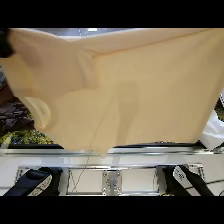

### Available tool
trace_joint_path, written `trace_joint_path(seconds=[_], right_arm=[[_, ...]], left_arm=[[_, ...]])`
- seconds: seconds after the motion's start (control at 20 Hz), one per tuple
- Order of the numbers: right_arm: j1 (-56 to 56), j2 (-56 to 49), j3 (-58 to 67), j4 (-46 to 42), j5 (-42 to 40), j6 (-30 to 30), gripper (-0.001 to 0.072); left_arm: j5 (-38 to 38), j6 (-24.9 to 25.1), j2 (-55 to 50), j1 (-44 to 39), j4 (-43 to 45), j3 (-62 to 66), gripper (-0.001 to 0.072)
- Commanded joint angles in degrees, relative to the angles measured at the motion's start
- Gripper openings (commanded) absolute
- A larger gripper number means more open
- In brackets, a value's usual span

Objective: Fold the shirts.

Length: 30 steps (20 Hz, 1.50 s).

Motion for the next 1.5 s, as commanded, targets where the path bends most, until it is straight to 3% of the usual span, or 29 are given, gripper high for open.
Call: trace_joint_path(seconds=[0.0,0.1,0.2,0.35,0.7,0.75,0.8,0.85,0.9,1.1,1.15,1.25,1.35,1.45], right_arm=[[11.7,-14.5,-4.6,-9.4,-0.7,-0.8,0.0023],[18.2,-22.8,-7.4,-19.5,-7.3,1.0,0.0023],[21.4,-31.0,-7.9,-24.7,-14.3,3.7,0.0023],[21.5,-38.9,-7.9,-23.4,-23.2,4.0,0.0023],[21.6,-44.3,-7.9,-23.8,-29.4,3.8,0.003],[21.6,-44.3,-7.9,-22.3,-30.6,3.9,0.0083],[21.6,-44.3,-7.6,-19.3,-31.6,3.9,0.0246],[21.5,-44.2,-6.8,-16.7,-32.2,3.9,0.0369],[21.5,-43.9,-5.5,-16.4,-32.0,3.9,0.037],[18.5,-37.6,-2.2,-24.0,-27.3,4.2,0.0371],[16.8,-35.3,-2.2,-27.1,-24.6,5.9,0.037],[13.0,-31.6,-2.2,-33.2,-16.6,8.7,0.037],[9.9,-29.6,-4.0,-35.1,-8.4,7.9,0.0371],[8.4,-28.3,-8.6,-35.1,-5.1,6.6,0.037]], left_arm=[[-6.4,0.5,-15.1,0.0,4.6,0.2,0.0008],[-5.3,0.5,-25.6,0.7,6.2,0.1,0.0008],[0.9,-1.2,-34.8,2.6,7.7,0.1,0.0009],[13.8,-9.8,-42.9,5.9,8.3,0.2,0.0008],[16.7,-8.6,-48.5,6.8,7.6,0.1,0.0011],[18.3,-8.6,-48.5,6.8,7.5,0.2,0.0022],[20.4,-8.6,-48.4,6.8,7.6,0.9,0.0161],[21.9,-8.6,-48.3,6.8,8.0,2.4,0.0456],[22.3,-8.7,-47.8,6.8,8.2,4.7,0.0602],[23.0,-6.1,-37.0,9.1,11.1,10.1,0.0601],[21.1,-3.8,-33.0,10.3,11.6,10.1,0.0601],[10.3,-0.8,-25.2,13.6,11.0,9.4,0.0601],[-0.2,-0.5,-17.2,17.7,8.5,1.3,0.0601],[-0.6,-1.5,-6.3,21.0,2.8,-17.6,0.0601]])
